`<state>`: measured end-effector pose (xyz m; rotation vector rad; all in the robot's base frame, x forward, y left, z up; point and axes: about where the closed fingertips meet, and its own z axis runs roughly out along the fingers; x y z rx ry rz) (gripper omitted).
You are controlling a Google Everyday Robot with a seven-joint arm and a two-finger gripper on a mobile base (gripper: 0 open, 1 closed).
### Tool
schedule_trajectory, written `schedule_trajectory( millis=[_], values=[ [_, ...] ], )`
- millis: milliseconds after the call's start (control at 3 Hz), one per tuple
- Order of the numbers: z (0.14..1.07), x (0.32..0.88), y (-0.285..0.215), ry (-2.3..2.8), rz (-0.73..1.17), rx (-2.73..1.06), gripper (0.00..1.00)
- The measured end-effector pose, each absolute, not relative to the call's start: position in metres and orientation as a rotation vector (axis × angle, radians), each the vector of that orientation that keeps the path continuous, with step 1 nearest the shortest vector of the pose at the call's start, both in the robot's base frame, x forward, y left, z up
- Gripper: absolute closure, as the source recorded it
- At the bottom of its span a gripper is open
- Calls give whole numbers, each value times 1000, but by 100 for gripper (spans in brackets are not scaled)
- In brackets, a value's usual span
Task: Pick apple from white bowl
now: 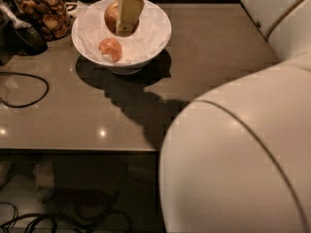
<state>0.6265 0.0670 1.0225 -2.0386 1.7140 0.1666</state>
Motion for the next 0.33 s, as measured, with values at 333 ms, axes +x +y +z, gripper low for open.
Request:
schedule_trajectory(
  millis=[333],
  values=[
    [1028, 620, 65, 1704, 169, -2032, 100]
  ],
)
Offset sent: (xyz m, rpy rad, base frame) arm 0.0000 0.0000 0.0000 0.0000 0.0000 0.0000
